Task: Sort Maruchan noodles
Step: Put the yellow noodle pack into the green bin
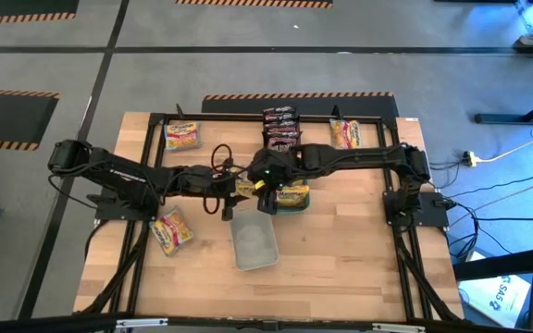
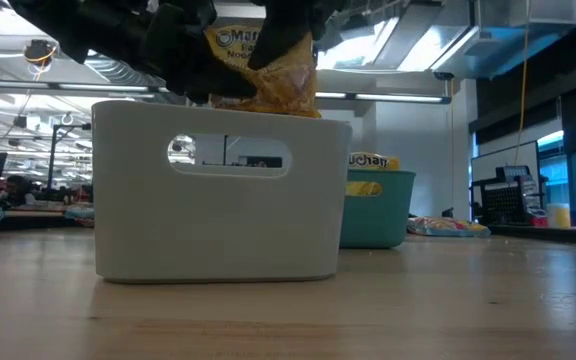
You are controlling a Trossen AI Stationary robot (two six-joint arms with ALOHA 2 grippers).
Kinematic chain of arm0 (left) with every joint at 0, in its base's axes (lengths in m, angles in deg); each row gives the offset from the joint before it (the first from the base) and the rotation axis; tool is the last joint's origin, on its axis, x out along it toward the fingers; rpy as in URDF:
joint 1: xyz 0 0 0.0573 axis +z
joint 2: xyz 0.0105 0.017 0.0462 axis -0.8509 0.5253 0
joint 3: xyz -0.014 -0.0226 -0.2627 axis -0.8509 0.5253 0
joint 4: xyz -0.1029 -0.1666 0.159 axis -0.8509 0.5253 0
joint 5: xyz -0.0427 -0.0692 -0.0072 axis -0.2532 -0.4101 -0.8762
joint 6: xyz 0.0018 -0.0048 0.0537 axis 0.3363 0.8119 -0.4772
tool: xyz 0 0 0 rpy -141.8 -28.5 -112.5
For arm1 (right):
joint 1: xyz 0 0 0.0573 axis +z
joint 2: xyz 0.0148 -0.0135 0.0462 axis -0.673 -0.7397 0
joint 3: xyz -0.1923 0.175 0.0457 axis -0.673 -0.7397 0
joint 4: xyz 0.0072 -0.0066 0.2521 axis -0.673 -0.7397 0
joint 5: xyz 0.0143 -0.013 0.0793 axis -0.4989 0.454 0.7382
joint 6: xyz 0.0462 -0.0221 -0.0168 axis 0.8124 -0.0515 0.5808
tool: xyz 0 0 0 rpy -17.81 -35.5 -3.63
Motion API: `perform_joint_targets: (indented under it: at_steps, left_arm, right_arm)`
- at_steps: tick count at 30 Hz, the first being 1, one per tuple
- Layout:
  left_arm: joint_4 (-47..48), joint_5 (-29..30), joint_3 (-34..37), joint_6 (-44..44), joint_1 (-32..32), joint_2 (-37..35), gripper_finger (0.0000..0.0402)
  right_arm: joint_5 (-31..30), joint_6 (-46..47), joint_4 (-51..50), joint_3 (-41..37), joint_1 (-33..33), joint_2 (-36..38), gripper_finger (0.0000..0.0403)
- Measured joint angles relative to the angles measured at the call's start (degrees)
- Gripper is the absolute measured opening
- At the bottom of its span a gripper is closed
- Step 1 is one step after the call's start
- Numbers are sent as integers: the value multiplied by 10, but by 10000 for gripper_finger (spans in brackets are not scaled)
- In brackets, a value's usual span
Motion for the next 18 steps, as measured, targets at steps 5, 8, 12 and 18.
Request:
perform_joint_targets:
  at_steps: [5, 8, 12, 18]
  left_arm:
    - [1, 20, 0, 4, -15, 0, 159]
    - [-2, 29, 0, 6, -20, -3, 172]
    - [-2, 53, 0, 7, -26, -10, 182]
    - [33, 71, -1, 2, -44, -40, 182]
  right_arm:
    - [2, -28, 0, 0, 1, 1, 95]
    - [2, -37, -1, 0, 3, 8, 95]
    - [-24, -51, -12, 0, 16, 23, 95]
    - [-46, -44, -78, -2, 26, 58, 95]
